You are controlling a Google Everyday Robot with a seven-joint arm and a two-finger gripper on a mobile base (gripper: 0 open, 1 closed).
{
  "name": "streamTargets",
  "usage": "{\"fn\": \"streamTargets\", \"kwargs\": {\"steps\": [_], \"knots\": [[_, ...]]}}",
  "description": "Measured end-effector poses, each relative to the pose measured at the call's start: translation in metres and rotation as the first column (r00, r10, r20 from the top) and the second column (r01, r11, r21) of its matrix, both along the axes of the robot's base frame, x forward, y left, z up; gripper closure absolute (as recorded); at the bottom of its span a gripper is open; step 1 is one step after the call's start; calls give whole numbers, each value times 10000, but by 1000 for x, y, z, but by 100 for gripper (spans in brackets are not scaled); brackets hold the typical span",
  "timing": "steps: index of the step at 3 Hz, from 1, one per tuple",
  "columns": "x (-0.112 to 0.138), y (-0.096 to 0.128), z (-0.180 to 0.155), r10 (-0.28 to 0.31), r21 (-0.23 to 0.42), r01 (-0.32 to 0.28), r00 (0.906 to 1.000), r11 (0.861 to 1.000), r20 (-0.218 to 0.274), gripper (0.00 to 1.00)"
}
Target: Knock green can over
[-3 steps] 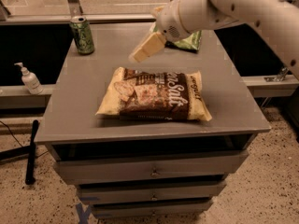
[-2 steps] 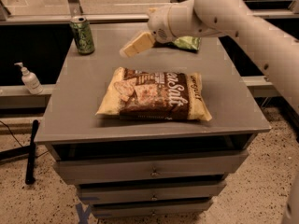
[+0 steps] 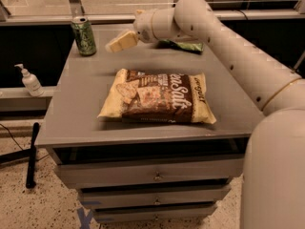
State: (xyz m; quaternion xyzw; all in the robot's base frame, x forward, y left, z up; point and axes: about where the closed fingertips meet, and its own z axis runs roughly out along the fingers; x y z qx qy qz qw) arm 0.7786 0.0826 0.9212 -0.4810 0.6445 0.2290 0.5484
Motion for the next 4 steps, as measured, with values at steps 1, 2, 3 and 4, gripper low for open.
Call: {"fn": "streamTargets", "kwargs": {"steps": [1, 2, 3, 4], "knots": [[11, 44, -1, 557, 377, -550, 9983, 9978, -156, 0], [17, 84, -6, 1164, 602, -1142, 9926, 9916, -346, 0], [19, 120, -14, 1727, 845, -1675, 9832, 9823, -585, 0], [19, 142, -20, 2090, 981, -2012, 9749, 9746, -769, 16]]}}
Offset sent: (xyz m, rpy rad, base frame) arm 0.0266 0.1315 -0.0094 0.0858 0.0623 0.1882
